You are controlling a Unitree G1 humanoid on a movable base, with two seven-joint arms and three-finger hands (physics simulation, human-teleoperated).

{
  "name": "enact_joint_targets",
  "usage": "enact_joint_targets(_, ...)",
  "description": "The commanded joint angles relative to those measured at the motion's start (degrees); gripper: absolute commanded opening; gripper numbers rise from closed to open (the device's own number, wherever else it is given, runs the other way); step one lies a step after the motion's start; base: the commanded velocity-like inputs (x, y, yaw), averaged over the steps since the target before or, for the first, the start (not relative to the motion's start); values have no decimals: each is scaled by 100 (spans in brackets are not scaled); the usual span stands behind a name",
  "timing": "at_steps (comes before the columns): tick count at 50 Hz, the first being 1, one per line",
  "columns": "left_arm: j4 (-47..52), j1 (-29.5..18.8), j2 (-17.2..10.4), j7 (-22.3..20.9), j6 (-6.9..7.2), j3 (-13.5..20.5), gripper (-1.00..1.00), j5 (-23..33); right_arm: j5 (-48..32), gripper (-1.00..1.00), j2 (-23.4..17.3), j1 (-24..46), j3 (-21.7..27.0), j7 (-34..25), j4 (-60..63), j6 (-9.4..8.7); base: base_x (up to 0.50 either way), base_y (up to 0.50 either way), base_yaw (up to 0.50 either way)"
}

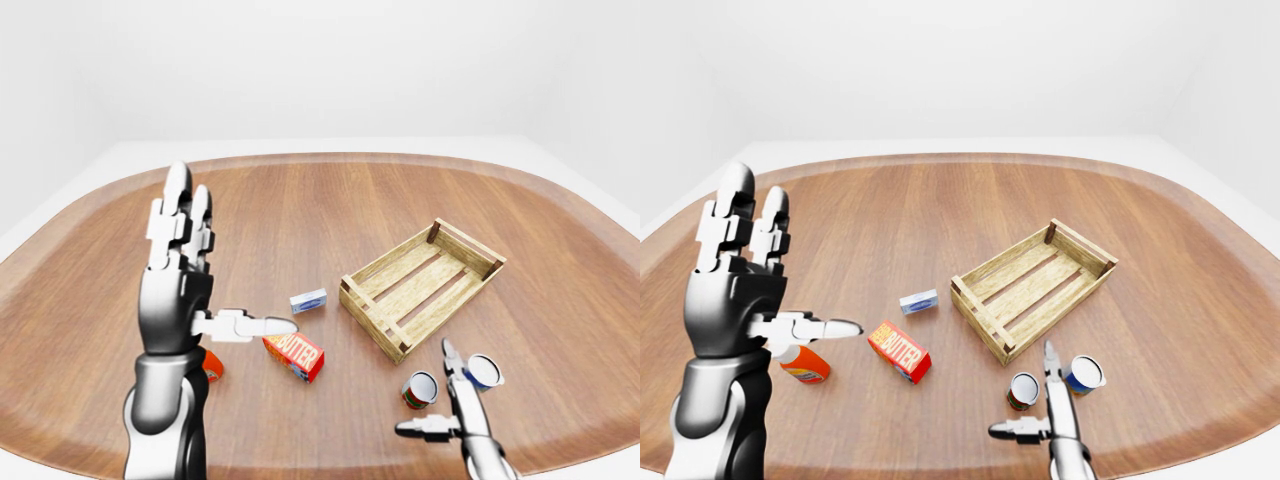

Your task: Pick up the tomato sauce, and put it in the wooden tray.

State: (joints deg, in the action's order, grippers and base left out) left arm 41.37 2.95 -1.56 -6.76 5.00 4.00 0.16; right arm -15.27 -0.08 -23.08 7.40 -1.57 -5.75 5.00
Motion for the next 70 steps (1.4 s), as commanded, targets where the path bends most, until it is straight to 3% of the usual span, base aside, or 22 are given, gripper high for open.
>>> enact_joint_targets(1,-13,4,-1,-5,0,-4,100,3,33,100,-66,181,-19,130,-380,0,0,0,0)
enact_joint_targets(42,-7,29,20,8,0,-93,100,60,137,100,-218,561,-12,322,-1150,0,0,0,0)
enact_joint_targets(70,-11,27,2,-31,0,-27,100,15,106,100,-165,369,-67,298,-709,0,0,0,0)
